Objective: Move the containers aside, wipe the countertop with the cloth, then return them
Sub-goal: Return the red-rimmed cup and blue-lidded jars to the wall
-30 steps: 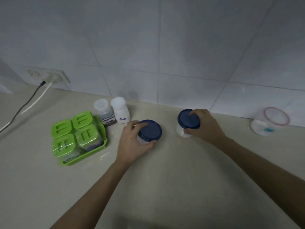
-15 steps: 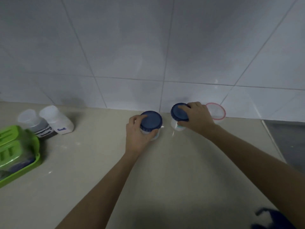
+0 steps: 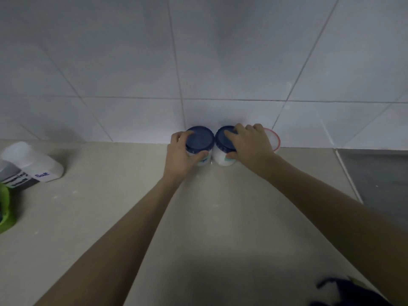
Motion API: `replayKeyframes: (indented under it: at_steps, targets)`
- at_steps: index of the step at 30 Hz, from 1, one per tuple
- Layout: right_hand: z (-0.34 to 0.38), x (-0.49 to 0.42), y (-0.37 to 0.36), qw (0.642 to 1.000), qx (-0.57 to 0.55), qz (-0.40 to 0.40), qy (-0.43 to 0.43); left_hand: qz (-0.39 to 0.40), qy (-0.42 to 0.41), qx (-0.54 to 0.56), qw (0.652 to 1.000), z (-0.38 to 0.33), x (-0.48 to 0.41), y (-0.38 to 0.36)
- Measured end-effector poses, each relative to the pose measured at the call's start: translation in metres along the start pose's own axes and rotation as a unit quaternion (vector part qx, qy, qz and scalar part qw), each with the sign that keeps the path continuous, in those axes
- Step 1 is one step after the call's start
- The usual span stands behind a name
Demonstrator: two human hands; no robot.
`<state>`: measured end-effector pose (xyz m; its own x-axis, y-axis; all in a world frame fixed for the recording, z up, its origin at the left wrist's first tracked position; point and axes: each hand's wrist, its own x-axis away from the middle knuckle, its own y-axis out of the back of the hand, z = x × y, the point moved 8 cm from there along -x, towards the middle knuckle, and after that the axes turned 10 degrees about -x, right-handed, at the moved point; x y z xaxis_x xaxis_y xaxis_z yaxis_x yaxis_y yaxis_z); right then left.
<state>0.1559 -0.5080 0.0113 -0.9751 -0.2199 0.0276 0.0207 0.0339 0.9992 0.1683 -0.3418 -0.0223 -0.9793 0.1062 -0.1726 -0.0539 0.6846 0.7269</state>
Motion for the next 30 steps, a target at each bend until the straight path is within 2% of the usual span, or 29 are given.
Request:
replayKeyframes:
  at_steps: [3, 7, 9, 12, 15, 18, 23, 28, 30]
  targets:
    - [-0.005, 0.004, -0.006, 0.999, -0.040, -0.009, 0.019, -0.005, 0.000, -0.002, 1.000, -0.003, -0.002, -0.004]
    - [-0.007, 0.013, -0.012, 0.986, -0.162, -0.031, 0.031, -0.007, 0.000, -0.003, 1.000, -0.002, 0.000, -0.003]
    - [-0.003, 0.016, -0.015, 0.987, -0.146, -0.049, 0.038, -0.018, -0.002, -0.015, 1.000, -0.001, 0.002, 0.001]
    - [0.002, 0.012, -0.027, 0.997, -0.059, -0.044, 0.014, -0.034, -0.003, -0.032, 0.999, 0.000, 0.006, 0.006]
    - [0.003, 0.010, -0.030, 0.999, 0.014, -0.049, -0.007, -0.025, 0.004, -0.027, 0.999, 0.000, 0.006, 0.004]
    - [-0.001, 0.012, -0.025, 0.998, 0.042, -0.052, -0.018, 0.000, -0.001, -0.023, 1.000, -0.005, 0.000, -0.001]
    - [0.000, 0.031, -0.018, 0.999, -0.017, -0.028, -0.009, 0.073, 0.025, -0.020, 0.997, -0.005, 0.007, -0.010]
    - [0.014, 0.066, 0.005, 0.992, -0.106, -0.057, 0.037, -0.014, 0.063, -0.069, 0.995, 0.008, 0.037, 0.034]
    - [0.025, 0.082, 0.008, 0.989, -0.127, -0.065, 0.049, -0.018, 0.065, -0.101, 0.993, 0.021, 0.049, 0.053]
